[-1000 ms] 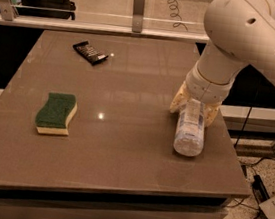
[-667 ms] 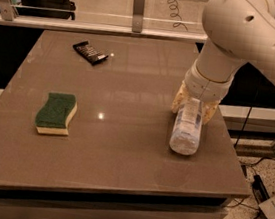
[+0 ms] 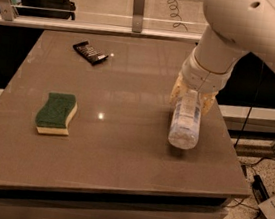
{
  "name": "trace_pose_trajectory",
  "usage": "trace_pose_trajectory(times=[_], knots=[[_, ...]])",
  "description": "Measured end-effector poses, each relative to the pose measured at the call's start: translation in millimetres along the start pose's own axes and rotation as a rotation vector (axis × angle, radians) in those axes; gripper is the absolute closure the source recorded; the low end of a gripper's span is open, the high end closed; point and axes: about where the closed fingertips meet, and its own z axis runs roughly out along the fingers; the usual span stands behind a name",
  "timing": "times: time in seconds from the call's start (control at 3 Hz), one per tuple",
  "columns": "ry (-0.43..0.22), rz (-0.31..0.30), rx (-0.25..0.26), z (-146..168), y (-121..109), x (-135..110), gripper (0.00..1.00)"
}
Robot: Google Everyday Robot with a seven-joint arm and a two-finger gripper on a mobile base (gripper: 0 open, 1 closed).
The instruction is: Place blue plastic bottle upright
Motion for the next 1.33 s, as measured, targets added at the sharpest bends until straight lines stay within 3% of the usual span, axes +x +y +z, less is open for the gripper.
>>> trace_pose_trajectory(times=[0.33, 1.0, 1.33], knots=[[0.037, -0.121, 0.082, -21.1, -22.4, -5.5, 1.00], [0.106, -0.426, 0.333, -70.3, -60.6, -29.1, 1.00], [0.114, -0.505, 0.342, -72.0, -62.4, -32.7, 1.00]])
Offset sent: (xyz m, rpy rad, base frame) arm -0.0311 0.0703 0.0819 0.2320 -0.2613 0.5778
